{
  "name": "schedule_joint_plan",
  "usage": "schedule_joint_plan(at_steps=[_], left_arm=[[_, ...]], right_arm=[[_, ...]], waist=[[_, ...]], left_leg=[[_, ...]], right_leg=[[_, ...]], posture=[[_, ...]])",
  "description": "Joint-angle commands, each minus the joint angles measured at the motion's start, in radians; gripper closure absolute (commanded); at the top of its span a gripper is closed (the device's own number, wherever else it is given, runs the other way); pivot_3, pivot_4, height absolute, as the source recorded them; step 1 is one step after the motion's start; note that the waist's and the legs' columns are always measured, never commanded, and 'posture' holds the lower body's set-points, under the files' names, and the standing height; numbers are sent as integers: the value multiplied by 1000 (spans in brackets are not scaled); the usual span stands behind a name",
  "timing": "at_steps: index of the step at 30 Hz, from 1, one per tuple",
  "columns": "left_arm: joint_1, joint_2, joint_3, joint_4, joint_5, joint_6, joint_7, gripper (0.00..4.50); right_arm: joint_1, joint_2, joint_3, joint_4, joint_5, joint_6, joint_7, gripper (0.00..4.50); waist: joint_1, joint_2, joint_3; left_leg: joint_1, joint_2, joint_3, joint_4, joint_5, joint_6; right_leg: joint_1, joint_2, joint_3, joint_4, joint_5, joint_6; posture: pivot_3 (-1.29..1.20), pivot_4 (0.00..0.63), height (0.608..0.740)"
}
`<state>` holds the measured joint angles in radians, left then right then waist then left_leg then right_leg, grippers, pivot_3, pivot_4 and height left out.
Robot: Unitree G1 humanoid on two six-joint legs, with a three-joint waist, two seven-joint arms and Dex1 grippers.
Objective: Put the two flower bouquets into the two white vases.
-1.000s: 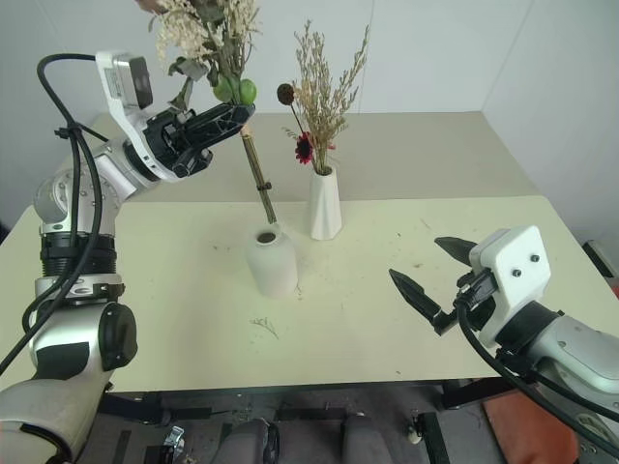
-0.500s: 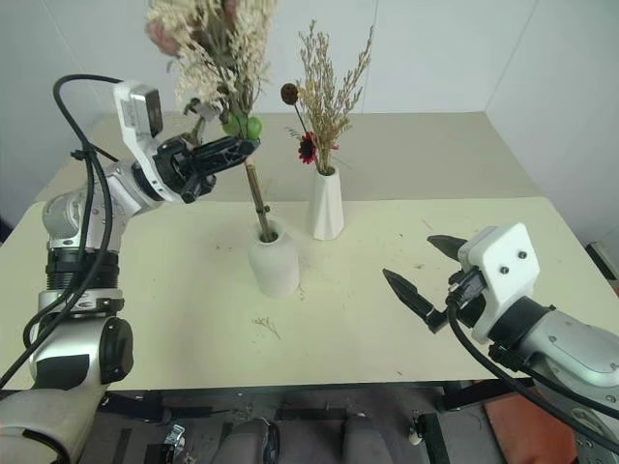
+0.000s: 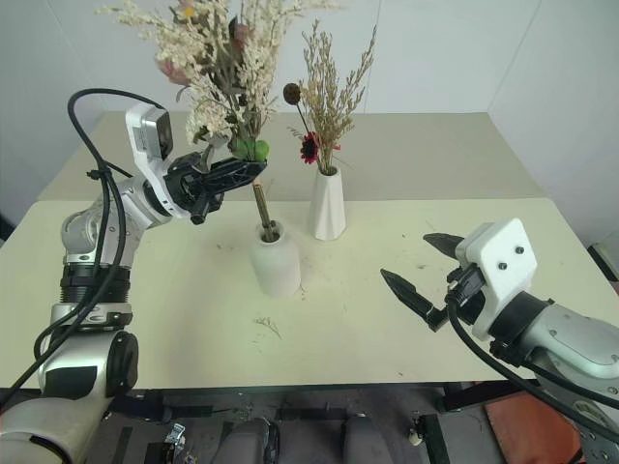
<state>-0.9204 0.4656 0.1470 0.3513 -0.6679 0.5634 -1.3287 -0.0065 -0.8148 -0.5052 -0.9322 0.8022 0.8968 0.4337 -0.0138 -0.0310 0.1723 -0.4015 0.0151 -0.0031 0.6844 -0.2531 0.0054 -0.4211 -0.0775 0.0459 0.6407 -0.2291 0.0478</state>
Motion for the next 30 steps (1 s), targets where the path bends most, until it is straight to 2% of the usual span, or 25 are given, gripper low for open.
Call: schedule_joint_plan(at_steps=[1,7,16,18,21,25,30], left_arm=[[9,7,-13,-17,18,-47,-25,4387],[36,8,-38,-10,44,-83,-51,4387],[73,22,-26,-4,38,-90,-74,1506],[89,40,-30,-13,44,-87,-88,1004],[107,67,-53,-13,96,-109,-58,35],[151,122,-52,-55,148,-164,-42,35],[250,272,-2,-138,125,-128,-96,35]], right_arm=[[-15,-15,-37,-9,13,-32,-3,0],[-20,-21,-30,-4,12,-35,-4,0],[-16,-30,-26,-1,3,-47,2,0],[-14,-32,-27,0,1,-51,3,0],[-12,-37,-23,5,-9,-59,9,0],[-12,-44,-22,10,-19,-69,19,0],[13,-67,-73,40,-22,-81,62,0]], waist=[[0,0,0],[0,0,0],[0,0,0],[0,0,0],[-1,0,0],[-1,0,0],[-4,0,0]], left_leg=[[0,0,0,0,0,0],[0,0,0,0,0,0],[0,0,0,0,0,0],[0,0,0,0,0,0],[0,0,0,0,0,0],[0,0,0,0,0,0],[0,1,0,0,0,0]], right_leg=[[0,0,0,0,0,0],[0,0,0,0,0,0],[0,0,0,0,0,0],[0,0,0,0,0,0],[0,0,0,0,0,0],[0,0,0,0,0,0],[-1,1,0,0,0,0]], posture=[[0,150,740],[0,150,740],[0,150,740],[0,150,740],[0,150,740],[0,150,740],[0,150,740]])
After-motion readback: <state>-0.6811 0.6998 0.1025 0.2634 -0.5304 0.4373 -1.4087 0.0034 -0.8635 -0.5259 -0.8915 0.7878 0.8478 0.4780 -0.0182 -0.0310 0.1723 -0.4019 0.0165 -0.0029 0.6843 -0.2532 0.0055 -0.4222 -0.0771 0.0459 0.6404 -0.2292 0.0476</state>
